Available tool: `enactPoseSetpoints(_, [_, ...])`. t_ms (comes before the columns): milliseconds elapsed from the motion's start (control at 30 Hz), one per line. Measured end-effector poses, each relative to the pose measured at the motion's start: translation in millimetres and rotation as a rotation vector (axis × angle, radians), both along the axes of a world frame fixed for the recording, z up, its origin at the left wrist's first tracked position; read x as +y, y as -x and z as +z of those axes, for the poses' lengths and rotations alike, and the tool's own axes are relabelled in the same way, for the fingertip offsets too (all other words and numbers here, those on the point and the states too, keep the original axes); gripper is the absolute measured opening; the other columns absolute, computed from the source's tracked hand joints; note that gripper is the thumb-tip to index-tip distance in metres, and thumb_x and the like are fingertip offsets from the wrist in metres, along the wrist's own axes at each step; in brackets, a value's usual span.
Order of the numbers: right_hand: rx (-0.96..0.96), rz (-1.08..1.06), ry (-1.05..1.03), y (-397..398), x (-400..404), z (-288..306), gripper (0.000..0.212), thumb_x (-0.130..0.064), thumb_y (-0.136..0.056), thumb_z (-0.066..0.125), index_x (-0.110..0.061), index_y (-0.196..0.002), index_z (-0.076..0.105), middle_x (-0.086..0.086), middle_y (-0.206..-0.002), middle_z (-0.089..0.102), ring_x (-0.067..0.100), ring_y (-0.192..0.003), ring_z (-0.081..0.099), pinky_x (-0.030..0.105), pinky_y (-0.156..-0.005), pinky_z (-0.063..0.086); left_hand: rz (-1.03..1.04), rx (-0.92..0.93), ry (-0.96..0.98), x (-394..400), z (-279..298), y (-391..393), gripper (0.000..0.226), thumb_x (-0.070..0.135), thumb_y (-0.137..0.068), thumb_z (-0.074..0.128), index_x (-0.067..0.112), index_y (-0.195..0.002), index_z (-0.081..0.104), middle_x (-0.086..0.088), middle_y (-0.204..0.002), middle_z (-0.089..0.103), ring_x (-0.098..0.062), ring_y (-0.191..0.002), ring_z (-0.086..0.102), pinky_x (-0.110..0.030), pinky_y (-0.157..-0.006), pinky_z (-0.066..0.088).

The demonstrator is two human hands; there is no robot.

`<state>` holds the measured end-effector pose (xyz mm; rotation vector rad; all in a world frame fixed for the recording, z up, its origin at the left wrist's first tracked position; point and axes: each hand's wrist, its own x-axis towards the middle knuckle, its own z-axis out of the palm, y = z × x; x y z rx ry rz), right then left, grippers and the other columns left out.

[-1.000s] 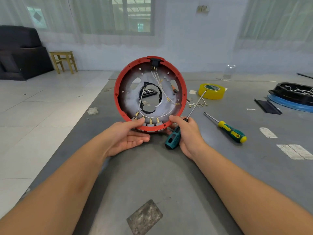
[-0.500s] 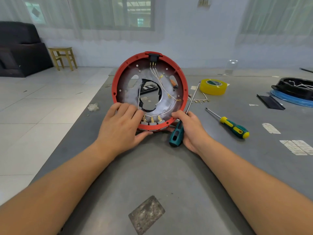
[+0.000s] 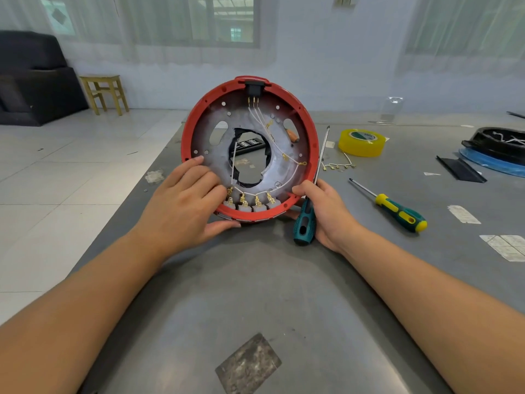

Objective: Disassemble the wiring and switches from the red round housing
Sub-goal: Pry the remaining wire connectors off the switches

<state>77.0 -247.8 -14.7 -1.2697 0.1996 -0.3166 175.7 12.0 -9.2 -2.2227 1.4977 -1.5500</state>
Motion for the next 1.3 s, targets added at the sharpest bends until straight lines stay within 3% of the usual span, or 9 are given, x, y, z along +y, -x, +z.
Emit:
enactPoseSetpoints(233, [-0.004,-0.028,0.021,0,2,-1,0.016,-0.012,-0.089,0.064,-0.009,-0.105,0.062,0.007,-0.086,0.075,0.019,-0.077,0.073,0.036,-0.078,0.062,-0.027,-0.058,0.018,-6,-12,4,0.05,0.06,-0.101,0.059,0.012,-0.087,0.053,-0.006,-0.087,0.059,-0.032,-0.086,0.057,-0.043,-0.098,0.04])
enactPoseSetpoints(400, [-0.014,-0.022,-0.041,7,6,2,0.027,-0.023,-0.096,0.07,-0.008,-0.11,0.054,0.018,-0.113,0.074,0.031,-0.103,0.072,0.051,-0.093,0.059,-0.008,-0.098,0.037,-7,-17,2,0.048,0.058,-0.103,0.055,0.013,-0.088,0.048,-0.006,-0.086,0.058,-0.031,-0.084,0.052,-0.041,-0.086,0.036])
enactPoseSetpoints(467, [0.008,-0.035,-0.107,14,4,3,0.034,-0.034,-0.098,0.067,-0.008,-0.112,0.05,0.016,-0.117,0.069,0.033,-0.094,0.074,0.05,-0.083,0.062,-0.003,-0.09,0.04,-5,-16,0,0.048,0.06,-0.102,0.055,0.014,-0.089,0.048,-0.006,-0.086,0.059,-0.03,-0.085,0.05,-0.041,-0.085,0.036])
enactPoseSetpoints(600, [0.025,-0.012,-0.096,40,-5,3,0.028,-0.038,-0.106,0.048,-0.015,-0.091,0.046,0.013,-0.077,0.054,0.024,-0.049,0.052,0.03,-0.044,0.047,0.0,-0.038,0.08,-6,-16,1,0.054,0.066,-0.1,0.055,0.013,-0.089,0.05,-0.006,-0.088,0.058,-0.031,-0.082,0.049,-0.043,-0.083,0.036])
enactPoseSetpoints(767, [0.036,0.221,0.466,72,-21,21,0.037,-0.034,-0.11,0.036,-0.01,-0.086,0.05,0.009,-0.066,0.042,0.023,-0.041,0.039,0.026,-0.038,0.036,-0.02,-0.049,0.099,-8,-15,-1,0.047,0.061,-0.102,0.056,0.015,-0.093,0.047,-0.006,-0.09,0.06,-0.029,-0.085,0.045,-0.043,-0.083,0.035])
enactPoseSetpoints(900, [0.036,-0.044,1.018,78,-16,26,0.038,-0.043,-0.106,0.044,-0.015,-0.081,0.05,0.0,-0.054,0.053,0.017,-0.041,0.05,0.029,-0.043,0.045,-0.04,-0.078,0.084,-8,-14,-2,0.047,0.06,-0.102,0.056,0.016,-0.093,0.045,-0.006,-0.089,0.06,-0.028,-0.087,0.046,-0.042,-0.083,0.034])
enactPoseSetpoints(1067, [0.048,-0.268,0.616,48,-15,22,0.04,-0.05,-0.092,0.07,-0.015,-0.092,0.049,0.007,-0.072,0.068,0.016,-0.053,0.065,0.026,-0.052,0.056,-0.061,-0.111,0.035,-6,-12,1,0.049,0.06,-0.104,0.053,0.013,-0.088,0.048,-0.007,-0.09,0.063,-0.033,-0.086,0.061,-0.042,-0.084,0.035])
enactPoseSetpoints(1200, [0.11,-0.158,0.223,18,-1,3,0.066,-0.042,-0.072,0.091,-0.006,-0.109,0.05,0.011,-0.102,0.066,0.022,-0.084,0.075,0.05,-0.082,0.063,-0.07,-0.112,0.029,-6,-10,4,0.053,0.061,-0.104,0.054,0.011,-0.086,0.057,-0.008,-0.096,0.067,-0.034,-0.096,0.062,-0.042,-0.089,0.036])
enactPoseSetpoints(1300, [0.128,-0.114,0.105,3,12,0,0.082,-0.042,-0.062,0.093,-0.001,-0.121,0.055,0.015,-0.109,0.075,0.028,-0.097,0.075,0.051,-0.09,0.06,-0.079,-0.11,0.013,-7,-10,6,0.053,0.061,-0.103,0.056,0.01,-0.089,0.059,-0.009,-0.111,0.071,-0.032,-0.111,0.054,-0.042,-0.103,0.034])
